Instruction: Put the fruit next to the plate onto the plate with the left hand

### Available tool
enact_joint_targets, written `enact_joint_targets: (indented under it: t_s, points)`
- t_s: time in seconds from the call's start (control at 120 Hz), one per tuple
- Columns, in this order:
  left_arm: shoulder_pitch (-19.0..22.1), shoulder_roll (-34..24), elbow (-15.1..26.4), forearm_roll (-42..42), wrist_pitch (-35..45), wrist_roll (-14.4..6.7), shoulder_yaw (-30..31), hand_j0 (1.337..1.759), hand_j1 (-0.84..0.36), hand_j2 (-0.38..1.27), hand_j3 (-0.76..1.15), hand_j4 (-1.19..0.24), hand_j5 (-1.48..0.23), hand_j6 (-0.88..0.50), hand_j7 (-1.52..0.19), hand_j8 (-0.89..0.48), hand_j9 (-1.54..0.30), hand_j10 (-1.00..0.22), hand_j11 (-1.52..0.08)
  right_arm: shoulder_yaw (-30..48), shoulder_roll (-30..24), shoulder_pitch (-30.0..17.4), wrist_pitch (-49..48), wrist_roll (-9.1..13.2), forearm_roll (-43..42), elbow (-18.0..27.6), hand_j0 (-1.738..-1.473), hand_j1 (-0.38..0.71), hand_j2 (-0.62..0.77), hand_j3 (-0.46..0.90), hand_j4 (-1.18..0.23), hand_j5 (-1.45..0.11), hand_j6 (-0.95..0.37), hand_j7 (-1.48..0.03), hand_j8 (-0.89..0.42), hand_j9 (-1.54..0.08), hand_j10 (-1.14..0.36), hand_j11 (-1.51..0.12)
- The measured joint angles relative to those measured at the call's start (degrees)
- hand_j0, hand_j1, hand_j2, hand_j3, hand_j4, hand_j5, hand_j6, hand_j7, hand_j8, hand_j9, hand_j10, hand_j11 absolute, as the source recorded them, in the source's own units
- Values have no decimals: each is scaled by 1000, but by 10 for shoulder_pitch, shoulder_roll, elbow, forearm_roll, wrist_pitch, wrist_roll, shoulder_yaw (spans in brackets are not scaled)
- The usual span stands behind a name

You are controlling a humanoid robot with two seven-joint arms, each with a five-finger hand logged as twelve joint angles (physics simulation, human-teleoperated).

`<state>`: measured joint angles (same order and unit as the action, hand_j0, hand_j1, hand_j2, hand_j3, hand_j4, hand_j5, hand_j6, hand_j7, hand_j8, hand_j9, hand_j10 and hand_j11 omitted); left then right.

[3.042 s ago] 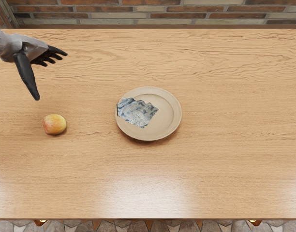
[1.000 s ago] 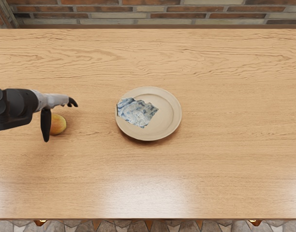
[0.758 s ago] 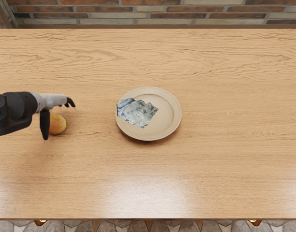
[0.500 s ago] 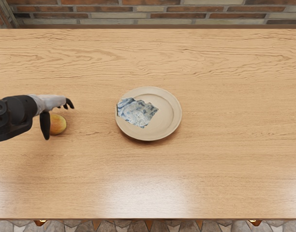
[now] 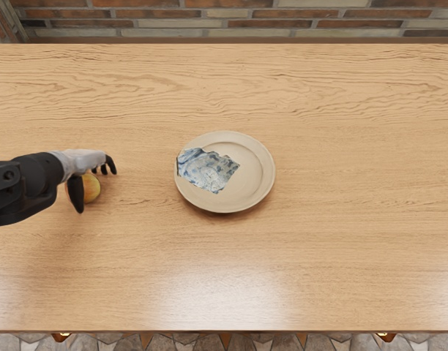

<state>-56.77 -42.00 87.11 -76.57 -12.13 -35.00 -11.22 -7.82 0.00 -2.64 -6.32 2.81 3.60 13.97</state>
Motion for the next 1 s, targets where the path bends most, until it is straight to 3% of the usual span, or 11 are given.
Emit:
enact_joint_targets:
  t_s: [0.167, 0.242, 0.55, 1.0]
  points:
    - [1, 0, 0, -3, 1, 0, 1, 1657, -152, 92, 0, -437, -570, -439, -569, -439, -568, -438, -568, 0, 0, 0, 0, 0, 0, 0, -1658, -334, -3, 0, -12, -16, -12, -16, -12, -16, -12, -16]
    - [1, -1, 0, -4, 1, 0, 2, 1656, -176, 100, 0, -489, -650, -491, -648, -398, -649, -486, -648, 0, 0, 0, 0, 0, 0, 0, -1658, -334, -3, 0, -12, -16, -12, -16, -12, -16, -12, -16]
    - [1, -2, -1, -5, 2, 0, 3, 1655, -220, 480, 0, -662, -829, -568, -836, -431, -849, -528, -856, 0, 0, 0, 0, 0, 0, 0, -1658, -334, -3, 0, -12, -16, -12, -16, -12, -16, -12, -16]
    - [-28, -4, -2, 13, 0, 0, -15, 1653, -230, 495, 0, -675, -959, -514, -944, -358, -945, -486, -937, 0, 0, 0, 0, 0, 0, 0, -1658, -334, -3, 0, -12, -16, -12, -16, -12, -16, -12, -16]
